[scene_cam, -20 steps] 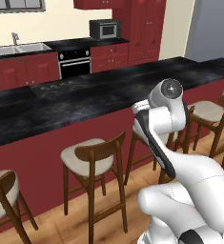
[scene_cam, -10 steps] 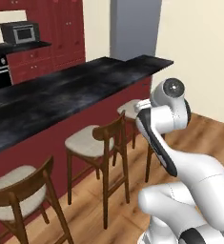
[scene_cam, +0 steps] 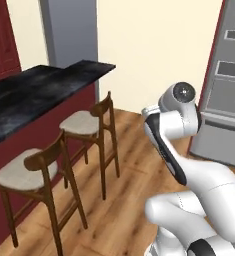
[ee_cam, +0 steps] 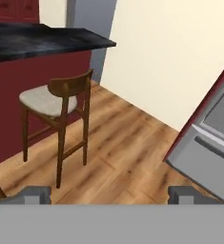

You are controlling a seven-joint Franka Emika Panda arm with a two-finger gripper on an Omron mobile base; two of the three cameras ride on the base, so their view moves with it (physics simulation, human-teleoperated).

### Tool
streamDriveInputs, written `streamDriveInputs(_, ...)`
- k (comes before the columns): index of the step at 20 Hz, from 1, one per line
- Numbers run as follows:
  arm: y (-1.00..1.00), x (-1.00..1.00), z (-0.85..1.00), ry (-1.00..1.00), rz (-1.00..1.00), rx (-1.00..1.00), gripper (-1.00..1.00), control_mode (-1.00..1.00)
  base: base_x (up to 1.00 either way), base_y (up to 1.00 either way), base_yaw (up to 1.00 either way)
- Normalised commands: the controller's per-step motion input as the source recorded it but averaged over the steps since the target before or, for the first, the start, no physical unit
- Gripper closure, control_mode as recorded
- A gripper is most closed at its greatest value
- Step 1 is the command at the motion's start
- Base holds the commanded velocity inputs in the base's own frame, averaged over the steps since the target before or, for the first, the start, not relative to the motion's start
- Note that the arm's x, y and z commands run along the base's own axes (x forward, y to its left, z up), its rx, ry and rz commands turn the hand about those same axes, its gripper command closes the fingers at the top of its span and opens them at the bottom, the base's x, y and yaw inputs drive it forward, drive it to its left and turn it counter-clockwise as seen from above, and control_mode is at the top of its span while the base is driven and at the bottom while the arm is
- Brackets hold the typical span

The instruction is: Take the cheese, shrimp, and mushroom from the fridge and place them on the plate on the dining counter to create an appetizer plate.

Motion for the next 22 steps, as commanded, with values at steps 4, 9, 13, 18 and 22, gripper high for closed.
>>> streamDriveInputs(4,0.00,0.00,0.00,0.00,0.00,0.00,-1.00,1.00,0.16,-0.72,-0.41)
streamDriveInputs(9,0.00,0.00,0.00,0.00,0.00,0.00,-1.00,1.00,0.22,-0.84,-0.39)
streamDriveInputs(13,0.00,0.00,0.00,0.00,0.00,0.00,-1.00,1.00,0.26,-0.89,-0.38)
streamDriveInputs(18,0.00,0.00,0.00,0.00,0.00,0.00,-1.00,1.00,0.32,-0.70,-0.39)
streamDriveInputs(22,0.00,0.00,0.00,0.00,0.00,0.00,-1.00,1.00,0.52,-0.15,-0.39)
